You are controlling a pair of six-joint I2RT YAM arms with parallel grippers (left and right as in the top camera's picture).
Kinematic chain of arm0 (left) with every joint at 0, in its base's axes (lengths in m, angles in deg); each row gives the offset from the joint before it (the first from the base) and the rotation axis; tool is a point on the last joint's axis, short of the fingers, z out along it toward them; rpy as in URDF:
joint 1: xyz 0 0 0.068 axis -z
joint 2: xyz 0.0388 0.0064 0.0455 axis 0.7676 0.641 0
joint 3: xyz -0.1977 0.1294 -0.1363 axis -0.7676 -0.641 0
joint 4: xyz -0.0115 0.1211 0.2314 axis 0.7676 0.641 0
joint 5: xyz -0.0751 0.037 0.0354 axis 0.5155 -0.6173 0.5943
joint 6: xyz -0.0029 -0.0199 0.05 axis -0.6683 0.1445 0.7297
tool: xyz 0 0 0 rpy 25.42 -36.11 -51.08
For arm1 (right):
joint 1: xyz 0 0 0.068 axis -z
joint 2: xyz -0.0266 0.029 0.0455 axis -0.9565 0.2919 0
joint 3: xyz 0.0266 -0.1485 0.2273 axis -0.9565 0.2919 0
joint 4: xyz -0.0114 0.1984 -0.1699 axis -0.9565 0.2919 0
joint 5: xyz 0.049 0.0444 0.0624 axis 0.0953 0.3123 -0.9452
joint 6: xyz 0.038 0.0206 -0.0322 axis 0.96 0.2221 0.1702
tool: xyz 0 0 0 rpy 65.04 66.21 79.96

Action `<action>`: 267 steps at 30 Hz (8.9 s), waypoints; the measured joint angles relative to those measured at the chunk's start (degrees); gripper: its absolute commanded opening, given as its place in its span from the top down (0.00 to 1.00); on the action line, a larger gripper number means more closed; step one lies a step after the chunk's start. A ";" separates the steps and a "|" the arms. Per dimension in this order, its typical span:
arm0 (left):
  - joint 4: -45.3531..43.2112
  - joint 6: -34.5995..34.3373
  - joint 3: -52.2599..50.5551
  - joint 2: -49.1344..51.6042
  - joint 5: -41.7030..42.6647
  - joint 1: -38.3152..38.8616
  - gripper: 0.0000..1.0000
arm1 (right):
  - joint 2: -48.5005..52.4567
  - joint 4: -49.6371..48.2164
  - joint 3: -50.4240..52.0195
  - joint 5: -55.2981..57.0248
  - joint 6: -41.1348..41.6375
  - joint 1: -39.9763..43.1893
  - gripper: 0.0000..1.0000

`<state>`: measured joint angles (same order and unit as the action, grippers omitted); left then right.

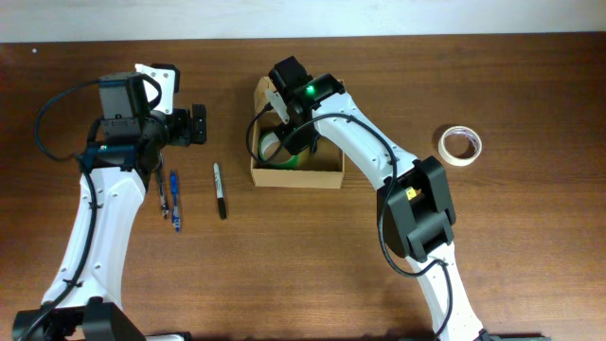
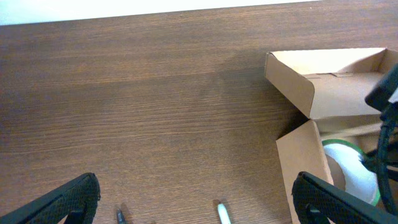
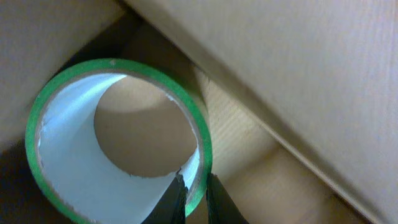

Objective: Pack container
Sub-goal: 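Lower the green tape into the box and open the right gripper, then move the right gripper to the beige masking tape roll and grasp it, then carry the masking tape into the box and release it on the green tape, then move the right gripper to the yellow highlighter and grasp it, then carry the yellow highlighter into the box and release it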

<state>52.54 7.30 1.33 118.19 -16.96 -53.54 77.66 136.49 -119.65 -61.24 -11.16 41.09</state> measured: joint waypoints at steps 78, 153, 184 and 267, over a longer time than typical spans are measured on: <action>0.00 0.00 0.00 0.02 0.00 0.00 0.01 | -5.99 1.97 20.76 -1.99 15.17 49.40 0.96; 0.00 0.00 0.00 0.00 0.00 0.00 0.01 | -2.93 -4.42 3.96 -1.90 -4.70 0.22 0.96; 0.00 0.00 0.00 0.02 0.00 0.00 0.01 | -41.03 3.45 -0.68 4.66 -3.67 14.23 0.41; 0.02 0.00 0.02 0.02 -0.02 0.00 0.01 | -35.56 0.94 34.71 -1.55 7.23 25.92 0.96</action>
<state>52.56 7.30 1.35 118.22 -16.98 -53.54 42.10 137.43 -84.95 -62.79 -3.93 67.01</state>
